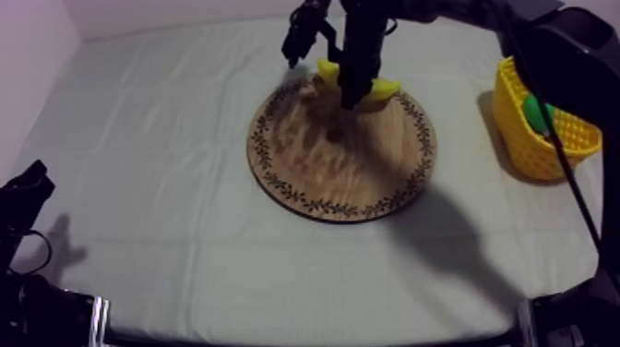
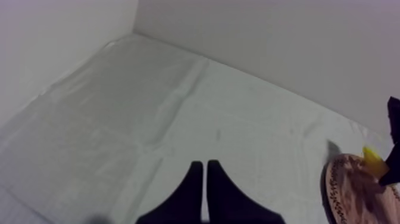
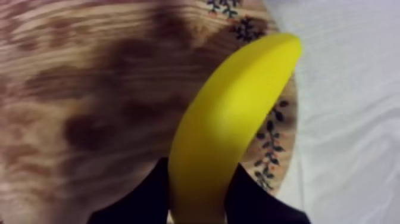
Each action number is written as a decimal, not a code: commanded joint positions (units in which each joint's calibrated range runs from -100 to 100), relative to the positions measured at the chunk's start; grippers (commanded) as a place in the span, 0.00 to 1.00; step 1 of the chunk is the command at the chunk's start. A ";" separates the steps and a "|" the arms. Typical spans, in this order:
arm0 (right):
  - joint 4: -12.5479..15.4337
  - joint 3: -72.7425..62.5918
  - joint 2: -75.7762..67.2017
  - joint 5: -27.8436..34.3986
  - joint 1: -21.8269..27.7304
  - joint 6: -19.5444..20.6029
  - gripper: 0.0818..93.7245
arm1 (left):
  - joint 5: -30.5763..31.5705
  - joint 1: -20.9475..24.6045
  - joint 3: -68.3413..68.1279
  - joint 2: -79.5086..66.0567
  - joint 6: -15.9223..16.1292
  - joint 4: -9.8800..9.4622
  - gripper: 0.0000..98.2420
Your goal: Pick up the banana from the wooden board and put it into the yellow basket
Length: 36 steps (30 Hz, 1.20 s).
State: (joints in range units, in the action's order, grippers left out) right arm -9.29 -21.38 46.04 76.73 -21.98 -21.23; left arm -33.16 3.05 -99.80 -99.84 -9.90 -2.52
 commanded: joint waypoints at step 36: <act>0.69 22.78 -38.64 10.46 6.26 5.07 0.20 | 0.01 0.02 0.02 0.02 0.00 0.00 0.00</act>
State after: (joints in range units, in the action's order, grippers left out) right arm -8.50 -0.75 8.21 86.96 -17.16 -16.62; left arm -33.16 3.05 -99.80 -99.84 -9.90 -2.52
